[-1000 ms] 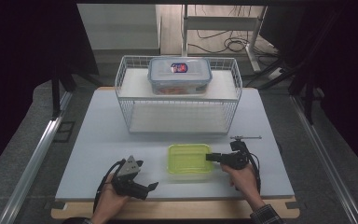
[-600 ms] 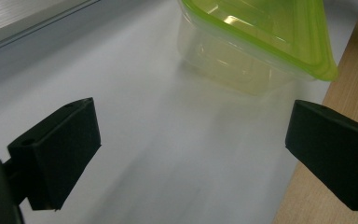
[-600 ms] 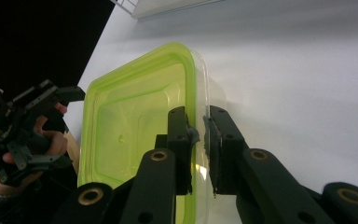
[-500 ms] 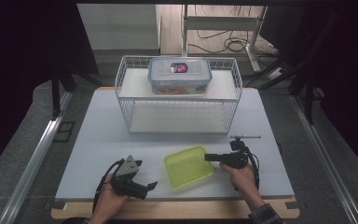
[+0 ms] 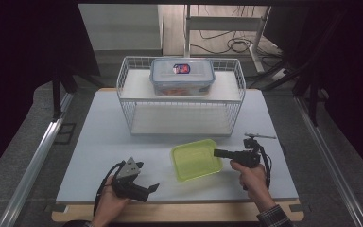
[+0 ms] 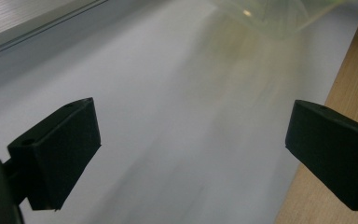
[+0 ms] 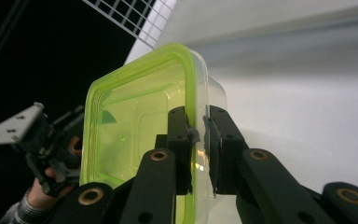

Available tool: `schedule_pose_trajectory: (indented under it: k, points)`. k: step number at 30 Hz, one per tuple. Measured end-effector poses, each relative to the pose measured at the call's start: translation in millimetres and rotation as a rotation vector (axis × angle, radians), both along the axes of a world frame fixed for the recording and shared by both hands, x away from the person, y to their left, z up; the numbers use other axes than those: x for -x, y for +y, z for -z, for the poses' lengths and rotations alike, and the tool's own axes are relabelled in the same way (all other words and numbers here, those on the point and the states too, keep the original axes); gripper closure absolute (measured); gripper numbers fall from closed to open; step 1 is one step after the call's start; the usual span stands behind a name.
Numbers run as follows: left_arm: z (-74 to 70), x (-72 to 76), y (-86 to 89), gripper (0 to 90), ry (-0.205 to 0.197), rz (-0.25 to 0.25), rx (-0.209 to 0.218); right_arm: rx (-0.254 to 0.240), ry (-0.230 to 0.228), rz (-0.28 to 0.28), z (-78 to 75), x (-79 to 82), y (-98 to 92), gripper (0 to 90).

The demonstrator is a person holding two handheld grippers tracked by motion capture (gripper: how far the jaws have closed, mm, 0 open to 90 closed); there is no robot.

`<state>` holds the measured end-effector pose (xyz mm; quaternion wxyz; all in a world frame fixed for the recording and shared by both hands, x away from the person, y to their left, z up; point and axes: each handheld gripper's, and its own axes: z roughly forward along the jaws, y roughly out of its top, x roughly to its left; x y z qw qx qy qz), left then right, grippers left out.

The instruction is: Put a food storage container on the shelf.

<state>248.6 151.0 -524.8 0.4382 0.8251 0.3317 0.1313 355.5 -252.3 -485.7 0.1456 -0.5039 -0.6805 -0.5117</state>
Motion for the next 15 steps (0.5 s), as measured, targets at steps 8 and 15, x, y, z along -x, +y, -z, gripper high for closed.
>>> schedule_pose_trajectory:
  k: [8, 15]
  points:
    - [0.0, -0.2, -0.4, 3.3, 0.0, 0.001, -0.002, -0.023, -0.031, 0.01, -18.4, -2.3, -4.6, 80.1]
    - [-0.1, -0.6, -0.4, 3.3, 0.0, 0.002, -0.004, -0.051, -0.053, 0.024, -35.4, -5.2, -7.2, 80.2]
